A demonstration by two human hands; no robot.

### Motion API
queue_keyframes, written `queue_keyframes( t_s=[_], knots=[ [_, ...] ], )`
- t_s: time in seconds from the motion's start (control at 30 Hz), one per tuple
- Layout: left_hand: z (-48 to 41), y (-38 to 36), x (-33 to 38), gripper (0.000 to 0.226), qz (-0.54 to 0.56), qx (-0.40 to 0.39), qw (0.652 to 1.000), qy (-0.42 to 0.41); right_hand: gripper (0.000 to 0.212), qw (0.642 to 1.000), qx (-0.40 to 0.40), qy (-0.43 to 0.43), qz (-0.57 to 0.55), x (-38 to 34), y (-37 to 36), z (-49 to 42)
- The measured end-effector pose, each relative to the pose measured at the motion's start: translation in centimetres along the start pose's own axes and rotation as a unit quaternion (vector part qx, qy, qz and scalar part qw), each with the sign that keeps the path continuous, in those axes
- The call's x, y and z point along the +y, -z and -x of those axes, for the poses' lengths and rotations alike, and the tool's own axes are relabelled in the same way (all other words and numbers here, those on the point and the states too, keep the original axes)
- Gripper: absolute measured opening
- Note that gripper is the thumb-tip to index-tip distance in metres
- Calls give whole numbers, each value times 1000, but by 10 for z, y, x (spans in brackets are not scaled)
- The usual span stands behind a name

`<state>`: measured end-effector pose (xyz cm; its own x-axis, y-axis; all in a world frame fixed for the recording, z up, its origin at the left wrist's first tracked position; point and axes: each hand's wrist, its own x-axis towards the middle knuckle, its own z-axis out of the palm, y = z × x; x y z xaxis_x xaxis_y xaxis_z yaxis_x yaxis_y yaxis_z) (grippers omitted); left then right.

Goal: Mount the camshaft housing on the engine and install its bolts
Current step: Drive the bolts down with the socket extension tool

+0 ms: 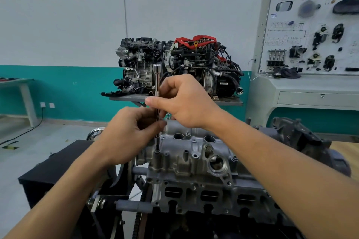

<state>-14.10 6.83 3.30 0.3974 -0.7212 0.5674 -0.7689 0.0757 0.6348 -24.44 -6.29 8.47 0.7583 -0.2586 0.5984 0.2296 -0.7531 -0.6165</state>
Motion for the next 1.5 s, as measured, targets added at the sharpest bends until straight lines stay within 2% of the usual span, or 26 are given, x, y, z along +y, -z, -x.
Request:
queue_keyframes(
  t_s=[0.07,0.13,0.2,0.33,0.43,0.53,0.6,0.67,0.77,0.83,0.9,1.07,1.13,1.2,1.27,1.5],
  knots=[
    [2,-6,0,6,14,64,998,22,35,999,49,-4,19,2,-4,1],
    [4,-10,-2,8,18,108,994,29,32,999,40,-14,-13,2,-4,2],
    [5,-8,-3,10,9,89,996,12,23,998,-12,-21,-59,-1,1,1],
    [5,-2,-3,17,26,-17,999,-10,11,992,-98,-16,-79,-6,9,0],
    [3,-4,-3,7,6,-12,1000,4,19,998,-42,-9,-38,-4,3,2],
    [1,-12,-3,10,-2,80,997,25,37,998,57,-1,1,2,-5,2],
    [2,-15,-3,7,19,112,993,27,38,998,66,-11,9,3,-5,2],
    [2,-13,-5,11,12,94,995,21,29,999,16,-33,-19,1,0,2],
    [1,-7,-5,15,21,8,1000,7,24,995,-70,-39,-58,-2,8,3],
    [0,-5,-3,15,18,-30,999,6,16,995,-75,-29,-56,-2,9,4],
    [0,-7,-4,11,1,-18,1000,11,16,997,-52,-28,-46,0,6,5],
    [3,-14,-3,6,13,115,993,36,20,999,10,-25,-40,3,-2,2],
    [6,-17,-3,15,8,131,991,18,21,999,28,-20,-28,3,-5,2],
    [8,-19,-2,21,4,127,992,-6,25,998,60,-10,7,2,-9,3],
    [7,-16,-4,6,22,95,995,-15,30,994,96,-4,43,1,-13,5],
    [1,-1,-9,24,104,-21,993,-53,34,985,154,16,76,-2,-25,8]
  ],
)
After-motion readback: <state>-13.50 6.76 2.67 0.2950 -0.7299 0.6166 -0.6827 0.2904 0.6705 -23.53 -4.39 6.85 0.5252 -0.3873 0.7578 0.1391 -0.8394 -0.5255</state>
